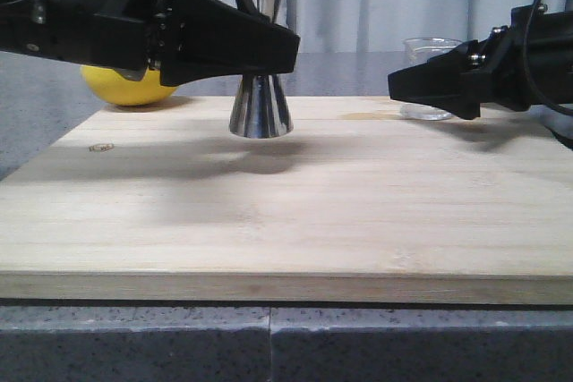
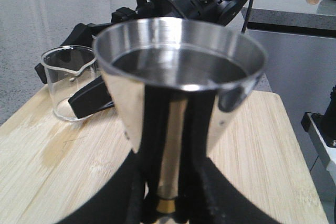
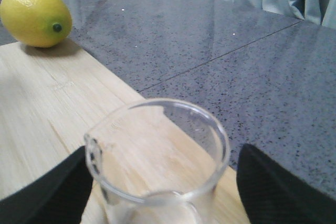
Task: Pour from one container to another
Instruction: 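Lower the glass beaker onto the board with the right gripper, then open the right gripper and lift it away from the beaker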
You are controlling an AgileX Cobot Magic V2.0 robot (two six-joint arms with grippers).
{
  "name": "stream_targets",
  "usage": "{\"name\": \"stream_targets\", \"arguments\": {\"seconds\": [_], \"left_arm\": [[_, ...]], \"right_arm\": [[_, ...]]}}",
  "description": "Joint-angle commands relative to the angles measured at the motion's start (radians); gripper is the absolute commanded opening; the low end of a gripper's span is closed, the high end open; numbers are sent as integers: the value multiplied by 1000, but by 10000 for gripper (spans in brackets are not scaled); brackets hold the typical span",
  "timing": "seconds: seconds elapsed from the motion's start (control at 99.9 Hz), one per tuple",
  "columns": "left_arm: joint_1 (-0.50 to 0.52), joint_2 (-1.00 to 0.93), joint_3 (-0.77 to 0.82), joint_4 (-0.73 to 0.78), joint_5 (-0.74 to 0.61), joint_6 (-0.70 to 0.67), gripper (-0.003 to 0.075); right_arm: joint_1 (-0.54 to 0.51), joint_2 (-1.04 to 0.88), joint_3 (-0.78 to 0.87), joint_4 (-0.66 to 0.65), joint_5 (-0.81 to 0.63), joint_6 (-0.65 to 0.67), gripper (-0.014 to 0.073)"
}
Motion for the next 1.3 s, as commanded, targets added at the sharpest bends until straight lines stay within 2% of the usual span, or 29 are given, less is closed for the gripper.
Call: {"name": "stream_targets", "arguments": {"seconds": [0.0, 0.36, 0.571, 1.291], "left_arm": [[-7, -45, -28, -63, 98, -8, -19], [-7, -45, -28, -63, 98, -8, -19], [-7, -45, -28, -63, 98, -8, -19], [-7, -45, -28, -63, 98, -8, -19]], "right_arm": [[-7, -36, -20, 37, -72, -10, 503], [-7, -36, -20, 37, -78, -10, 507], [-7, -40, -20, 45, -82, -3, 547], [-7, -144, -20, 52, -84, 51, 547]]}}
